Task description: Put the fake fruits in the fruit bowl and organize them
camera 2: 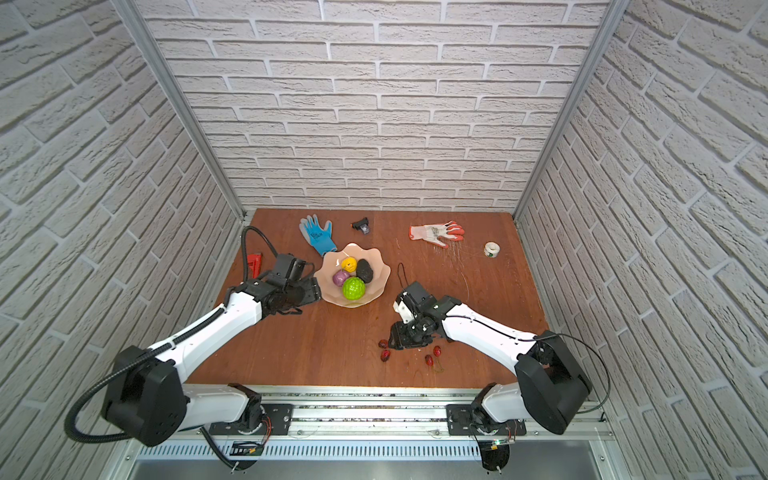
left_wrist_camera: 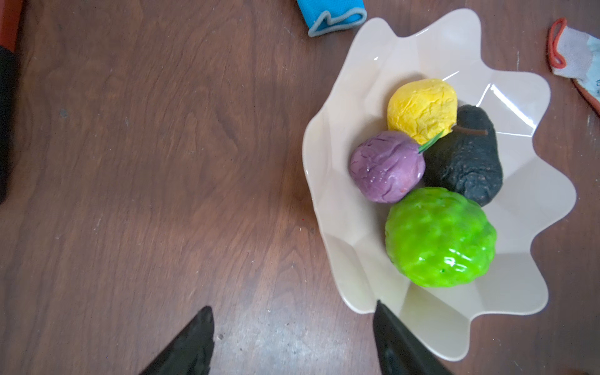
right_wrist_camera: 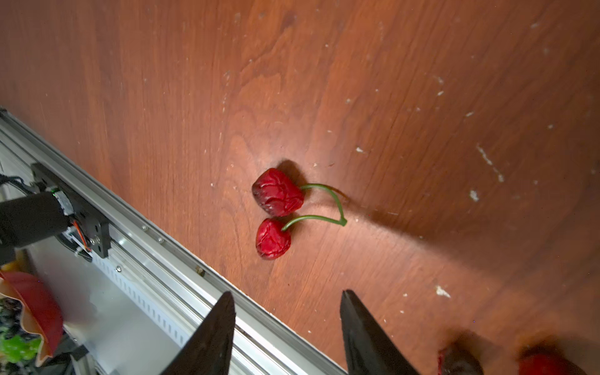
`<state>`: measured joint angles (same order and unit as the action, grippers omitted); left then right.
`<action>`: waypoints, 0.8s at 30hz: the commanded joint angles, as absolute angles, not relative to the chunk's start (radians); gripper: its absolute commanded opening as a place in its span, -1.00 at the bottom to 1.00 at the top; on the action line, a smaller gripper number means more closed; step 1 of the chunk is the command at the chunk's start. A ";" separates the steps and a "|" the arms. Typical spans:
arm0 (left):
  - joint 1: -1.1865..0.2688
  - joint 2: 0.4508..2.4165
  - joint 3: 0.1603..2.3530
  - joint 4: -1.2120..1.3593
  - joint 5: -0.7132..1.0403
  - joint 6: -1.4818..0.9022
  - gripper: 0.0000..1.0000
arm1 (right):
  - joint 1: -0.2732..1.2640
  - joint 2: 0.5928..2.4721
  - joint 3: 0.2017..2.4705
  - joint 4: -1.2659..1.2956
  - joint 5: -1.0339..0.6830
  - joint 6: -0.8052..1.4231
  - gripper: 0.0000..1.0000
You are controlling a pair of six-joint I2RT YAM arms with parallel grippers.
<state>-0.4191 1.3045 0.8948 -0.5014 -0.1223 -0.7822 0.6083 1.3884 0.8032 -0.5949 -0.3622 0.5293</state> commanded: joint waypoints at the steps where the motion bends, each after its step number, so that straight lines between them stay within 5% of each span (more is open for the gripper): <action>1: -0.410 1.276 0.885 -0.494 -0.126 -0.782 0.53 | 0.575 1.412 0.778 -0.508 -0.448 0.561 0.13; 24: -0.402 1.254 0.885 -0.508 -0.131 -0.781 0.54 | 0.532 1.562 0.686 -0.282 -0.574 0.624 -0.16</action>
